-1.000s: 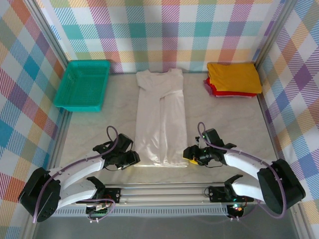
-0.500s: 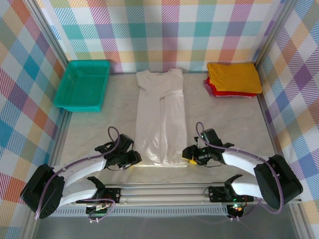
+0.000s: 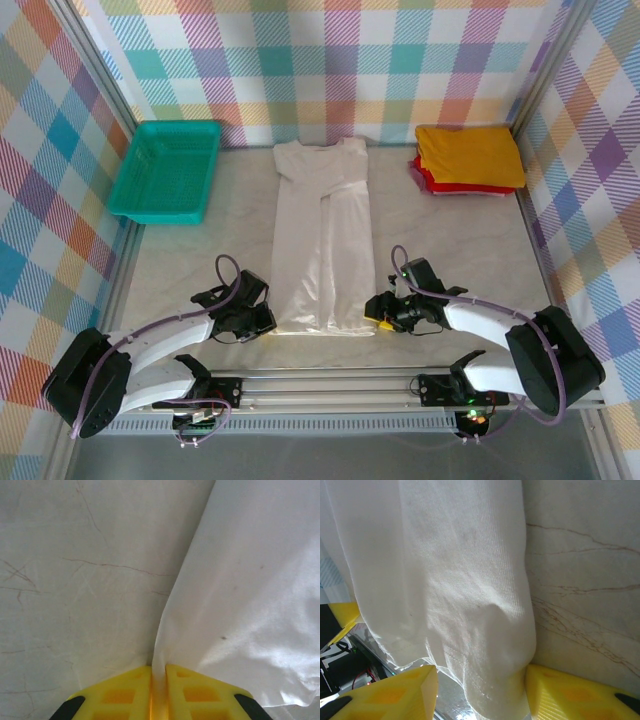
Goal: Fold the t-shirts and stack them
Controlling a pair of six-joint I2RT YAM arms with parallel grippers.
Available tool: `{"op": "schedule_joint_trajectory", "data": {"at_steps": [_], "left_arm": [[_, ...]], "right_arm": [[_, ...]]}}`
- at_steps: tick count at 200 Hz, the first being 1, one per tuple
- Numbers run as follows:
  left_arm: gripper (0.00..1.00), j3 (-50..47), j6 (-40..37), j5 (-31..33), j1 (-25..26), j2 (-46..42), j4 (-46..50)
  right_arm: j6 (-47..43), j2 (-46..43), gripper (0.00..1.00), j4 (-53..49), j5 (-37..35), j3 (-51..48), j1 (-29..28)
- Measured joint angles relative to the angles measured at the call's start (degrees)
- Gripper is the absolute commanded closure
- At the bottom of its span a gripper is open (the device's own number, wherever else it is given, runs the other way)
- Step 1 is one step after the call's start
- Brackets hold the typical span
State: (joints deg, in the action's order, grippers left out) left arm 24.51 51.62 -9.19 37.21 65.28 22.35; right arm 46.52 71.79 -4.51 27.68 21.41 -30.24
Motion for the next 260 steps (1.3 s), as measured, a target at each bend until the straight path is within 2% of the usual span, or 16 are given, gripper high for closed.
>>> {"op": "schedule_joint_trajectory", "data": {"at_steps": [45,68,77,88,109,145,176,217,260], "left_arm": [[0.94,0.07,-0.09,0.02,0.0,0.24,-0.07],[0.98,0.13,-0.2,0.02,0.0,0.24,-0.04],[0.99,0.15,-0.2,0.04,0.0,0.24,-0.04],[0.99,0.15,-0.2,0.04,0.0,0.24,-0.04],[1.0,0.15,-0.2,0.07,0.0,0.24,-0.07],[1.0,0.5,-0.33,0.04,0.0,0.76,-0.02],[1.0,0.94,-1.4,0.11,0.0,0.85,0.35],[1.0,-0.63,-3.19,1.75,1.29,-3.48,-1.51],[1.0,-3.32,-1.31,5.9,10.49,-10.38,-0.87]], "right_arm": [[2.19,0.92,0.67,0.66,1.36,-0.09,-2.82],[3.58,0.92,0.81,1.11,1.68,-0.09,-3.63],[3.78,0.92,0.8,1.09,1.6,-0.09,-3.78],[3.91,0.92,0.67,0.83,1.14,-0.09,-3.89],[4.07,0.92,0.67,-0.07,-0.24,0.09,-3.93],[3.69,2.67,1.0,-1.14,-1.29,1.2,-3.93],[2.64,1.62,1.0,-3.69,-2.51,2.56,-3.98],[1.9,-5.92,1.0,-5.9,-4.26,1.7,-4.96],[2.58,-10.78,1.0,-10.43,-7.87,0.0,-12.55]]}}
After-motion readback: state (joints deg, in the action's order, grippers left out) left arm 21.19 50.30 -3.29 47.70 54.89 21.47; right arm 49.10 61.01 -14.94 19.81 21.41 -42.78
